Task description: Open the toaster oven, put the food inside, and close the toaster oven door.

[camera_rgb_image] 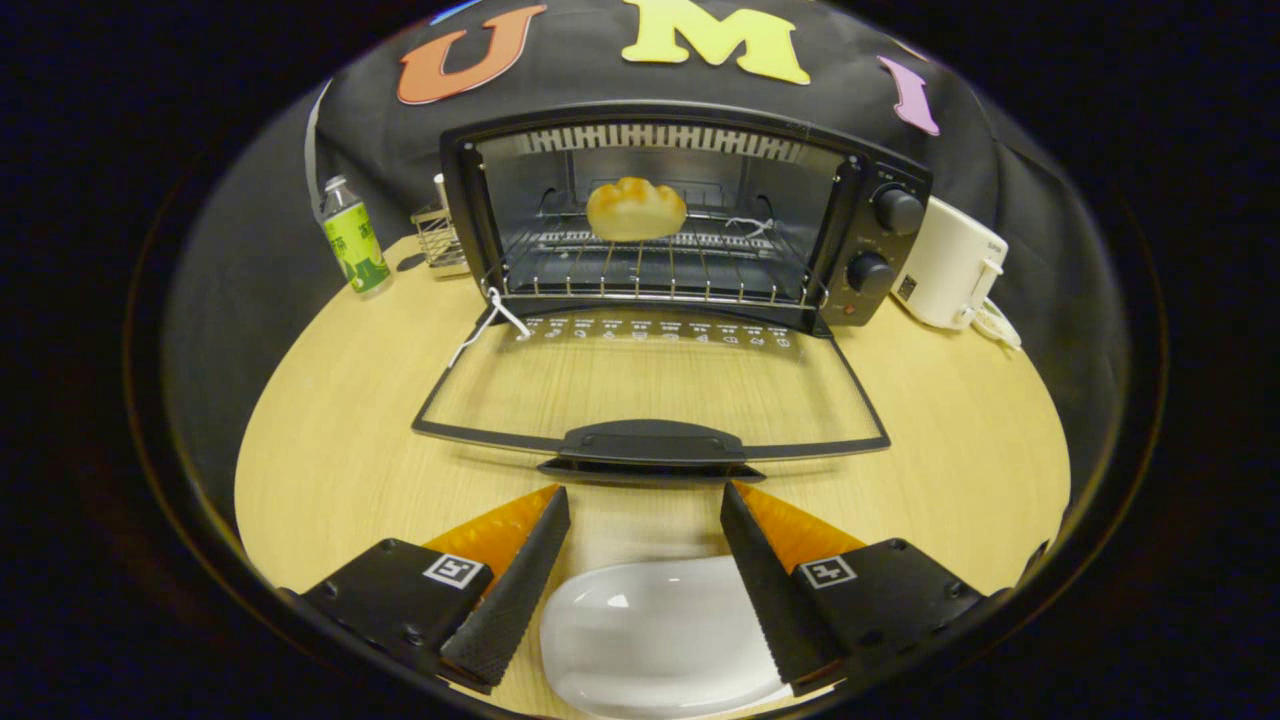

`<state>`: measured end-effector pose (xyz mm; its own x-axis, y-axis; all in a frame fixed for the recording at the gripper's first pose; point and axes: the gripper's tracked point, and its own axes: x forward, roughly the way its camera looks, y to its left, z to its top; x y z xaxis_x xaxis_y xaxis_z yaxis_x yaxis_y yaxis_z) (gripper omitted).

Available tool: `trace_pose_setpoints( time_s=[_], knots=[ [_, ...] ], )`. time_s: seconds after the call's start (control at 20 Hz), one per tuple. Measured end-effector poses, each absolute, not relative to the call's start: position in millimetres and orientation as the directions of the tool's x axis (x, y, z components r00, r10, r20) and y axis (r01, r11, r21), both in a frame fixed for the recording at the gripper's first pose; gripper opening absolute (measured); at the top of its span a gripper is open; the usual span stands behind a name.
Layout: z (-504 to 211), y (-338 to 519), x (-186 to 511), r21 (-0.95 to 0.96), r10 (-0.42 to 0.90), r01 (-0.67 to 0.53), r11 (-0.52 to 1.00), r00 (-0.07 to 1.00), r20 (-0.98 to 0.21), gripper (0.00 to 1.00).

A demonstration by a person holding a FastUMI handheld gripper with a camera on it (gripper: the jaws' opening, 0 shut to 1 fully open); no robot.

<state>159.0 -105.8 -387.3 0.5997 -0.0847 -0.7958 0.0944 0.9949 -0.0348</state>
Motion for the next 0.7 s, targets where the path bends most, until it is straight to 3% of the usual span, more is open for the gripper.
trace_pose_setpoints(
  time_s=[0.25, 0.5, 0.7],
  knots=[
    [-373.3, -108.7, 172.8, -0.044, -0.133, 0.150, 0.988, 0.661, -0.738, 0.99],
    [-375.4, -107.6, 170.9, -0.056, -0.135, 0.142, 0.988, 0.642, -0.755, 0.99],
    [-348.1, -106.7, 174.9, -0.043, -0.134, 0.147, 0.988, 0.691, -0.710, 0.99]
  ],
)
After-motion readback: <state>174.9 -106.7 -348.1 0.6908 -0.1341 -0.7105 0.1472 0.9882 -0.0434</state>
